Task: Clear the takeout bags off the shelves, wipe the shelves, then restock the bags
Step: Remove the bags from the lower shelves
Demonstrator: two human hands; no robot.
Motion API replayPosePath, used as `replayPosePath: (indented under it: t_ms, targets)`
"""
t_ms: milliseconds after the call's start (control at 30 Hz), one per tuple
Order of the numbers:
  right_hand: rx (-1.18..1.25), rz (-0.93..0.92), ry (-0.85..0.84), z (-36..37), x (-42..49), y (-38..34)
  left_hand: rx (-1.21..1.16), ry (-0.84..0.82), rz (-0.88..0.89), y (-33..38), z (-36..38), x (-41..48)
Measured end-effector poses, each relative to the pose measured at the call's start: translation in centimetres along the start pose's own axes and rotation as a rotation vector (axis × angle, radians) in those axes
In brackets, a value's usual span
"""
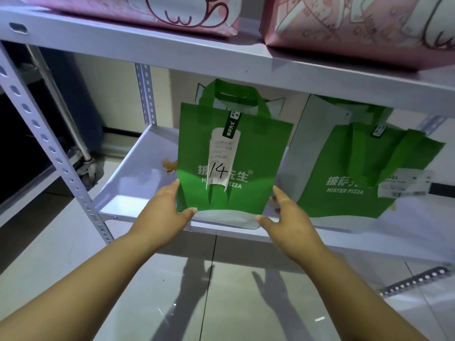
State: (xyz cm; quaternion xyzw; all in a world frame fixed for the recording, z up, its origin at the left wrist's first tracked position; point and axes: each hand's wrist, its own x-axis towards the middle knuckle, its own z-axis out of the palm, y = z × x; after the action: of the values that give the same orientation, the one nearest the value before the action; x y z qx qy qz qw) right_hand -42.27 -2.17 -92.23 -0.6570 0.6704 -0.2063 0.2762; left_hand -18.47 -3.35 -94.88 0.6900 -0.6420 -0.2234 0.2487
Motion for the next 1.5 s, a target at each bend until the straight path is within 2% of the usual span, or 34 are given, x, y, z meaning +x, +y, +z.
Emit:
replayPosePath:
  t_ms: [133, 267, 533, 733, 900, 1133, 1367, 1500]
  targets:
    - [0.007, 0.001, 0.106, -1.1, -0.6, 0.3, 0.007, 0.081, -0.008, 1.1, -0.5, -1.0]
    - [0.025, -0.013, 0.262, -3.0, -2.1, 1.1, 0.005, 0.087, 0.084, 3.5, -0.3, -2.1]
    - [0.043, 0.091, 0.375, -7.3, -4.8, 6.6, -0.093, -0.042, 0.274, 10.4, 4.3, -3.2]
    - [0.097, 0.239, 0.417, -10.4, -5.7, 12.0, -0.052, -0.166, 0.300, 14.5, 8.4, -3.0]
    - [0.070, 0.220, 0.450, -12.6, -4.9, 15.1, -0.037, -0.208, 0.298, 17.5, 10.7, -2.1]
    - [0.085, 0.180, 0.387, -15.0, -1.9, 16.4, 0.080, -0.232, 0.208, 20.4, 12.9, 0.0]
    - [0.181, 0.104, 0.251, -15.3, -0.5, 17.1, 0.040, -0.107, 0.257, 21.8, 14.0, 0.7]
    - [0.231, 0.093, 0.231, -15.3, -0.5, 17.2, 0.018, -0.037, 0.308, 22.7, 14.5, 0.3]
